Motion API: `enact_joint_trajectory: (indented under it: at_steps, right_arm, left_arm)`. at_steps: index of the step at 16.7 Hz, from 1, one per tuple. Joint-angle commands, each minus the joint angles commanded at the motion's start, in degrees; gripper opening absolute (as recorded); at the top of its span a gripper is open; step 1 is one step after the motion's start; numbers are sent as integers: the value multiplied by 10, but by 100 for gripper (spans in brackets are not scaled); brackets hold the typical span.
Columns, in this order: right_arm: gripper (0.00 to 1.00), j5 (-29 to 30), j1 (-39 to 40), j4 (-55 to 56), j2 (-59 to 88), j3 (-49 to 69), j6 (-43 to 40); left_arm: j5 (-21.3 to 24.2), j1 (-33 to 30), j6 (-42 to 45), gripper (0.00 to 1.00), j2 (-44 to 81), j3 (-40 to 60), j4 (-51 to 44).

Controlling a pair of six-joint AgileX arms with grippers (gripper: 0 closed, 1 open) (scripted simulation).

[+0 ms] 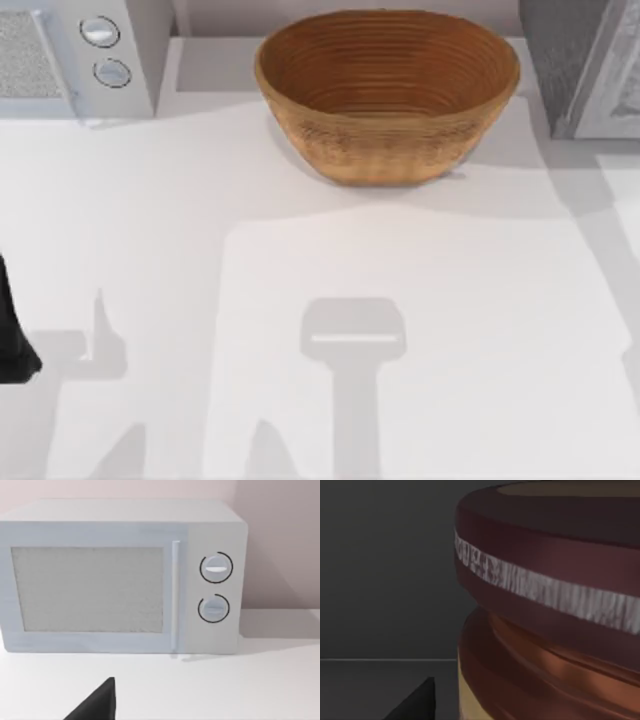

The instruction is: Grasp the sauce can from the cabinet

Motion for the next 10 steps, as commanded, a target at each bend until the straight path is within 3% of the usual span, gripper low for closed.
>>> enact_joint_trajectory:
  at_steps: [1, 10]
  right_arm:
    - [100, 0, 0, 0, 0, 0, 0]
    - [32, 0, 0, 0, 0, 0, 0]
  left_arm:
    - [0, 0, 0, 100, 0, 0, 0]
    - [0, 0, 0, 100, 0, 0, 0]
